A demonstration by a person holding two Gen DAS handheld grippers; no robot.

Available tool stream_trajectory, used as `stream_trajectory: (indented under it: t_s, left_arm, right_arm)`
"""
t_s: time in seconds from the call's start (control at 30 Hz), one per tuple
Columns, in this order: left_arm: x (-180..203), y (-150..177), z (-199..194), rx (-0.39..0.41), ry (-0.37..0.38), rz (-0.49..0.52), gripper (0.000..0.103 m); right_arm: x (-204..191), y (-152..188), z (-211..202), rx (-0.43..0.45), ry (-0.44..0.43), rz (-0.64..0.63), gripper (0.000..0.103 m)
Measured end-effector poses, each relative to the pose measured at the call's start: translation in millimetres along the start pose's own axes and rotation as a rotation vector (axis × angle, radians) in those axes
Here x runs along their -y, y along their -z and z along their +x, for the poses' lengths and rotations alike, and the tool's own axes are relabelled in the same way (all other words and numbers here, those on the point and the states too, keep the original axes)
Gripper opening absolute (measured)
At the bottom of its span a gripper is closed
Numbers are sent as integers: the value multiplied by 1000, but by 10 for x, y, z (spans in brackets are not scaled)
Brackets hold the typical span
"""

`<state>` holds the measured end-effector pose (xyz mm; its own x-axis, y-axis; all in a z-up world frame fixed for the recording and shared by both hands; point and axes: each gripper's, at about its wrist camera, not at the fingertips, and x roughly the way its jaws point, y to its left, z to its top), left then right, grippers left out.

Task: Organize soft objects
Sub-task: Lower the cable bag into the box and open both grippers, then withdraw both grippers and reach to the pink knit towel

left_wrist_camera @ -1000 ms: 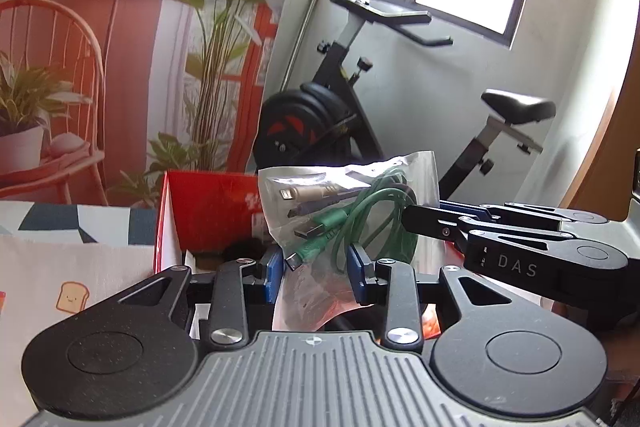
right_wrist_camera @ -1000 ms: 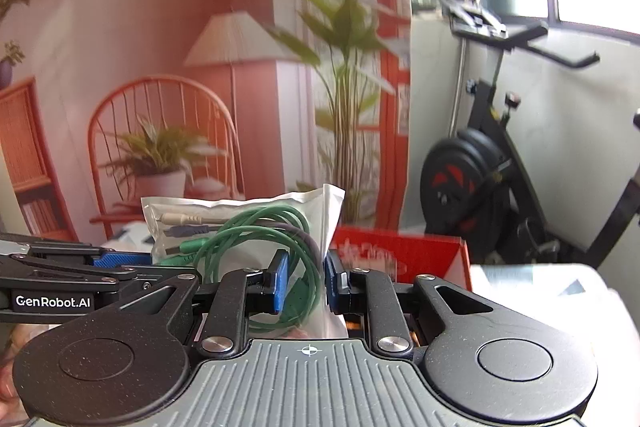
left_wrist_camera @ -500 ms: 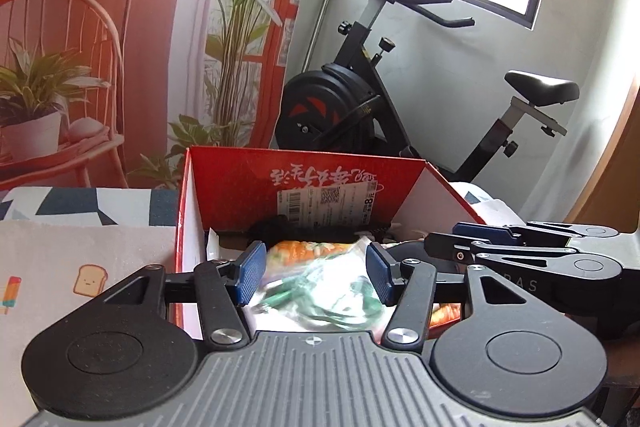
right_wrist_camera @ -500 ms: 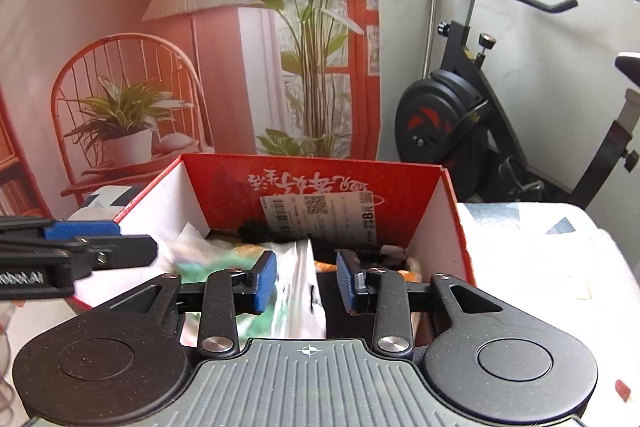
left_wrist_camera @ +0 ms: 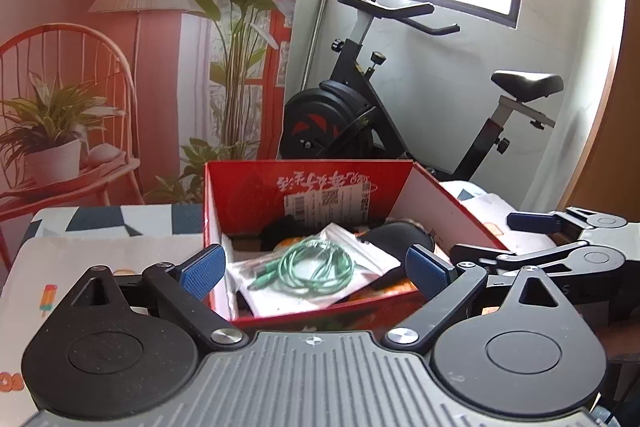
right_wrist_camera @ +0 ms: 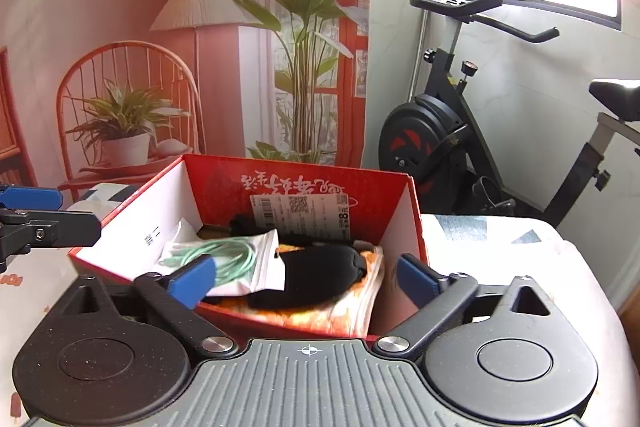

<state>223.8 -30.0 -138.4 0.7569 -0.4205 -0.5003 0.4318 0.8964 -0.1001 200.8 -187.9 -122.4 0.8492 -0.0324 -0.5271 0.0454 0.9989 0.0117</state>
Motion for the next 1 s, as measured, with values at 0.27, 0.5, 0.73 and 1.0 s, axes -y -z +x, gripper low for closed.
stream_trajectory:
  t_s: [0.27, 0.5, 0.73, 1.0]
  left_arm:
    - [-33, 273, -271, -21, -32, -1, 101]
    - [-20, 631, -383, -71, -18, 6, 102]
    - [-61, 966, -231, -141, -28, -14, 101]
    - [-146, 1287, 72, -215, -44, -81, 94]
  right_arm:
    - [32, 270, -331, 1, 12, 48, 103]
    - [53, 670, -535, -25, 22, 64, 103]
    - [70, 1155, -597, -60, 50, 92, 102]
    - [178, 1533, -414, -98, 107, 102, 89]
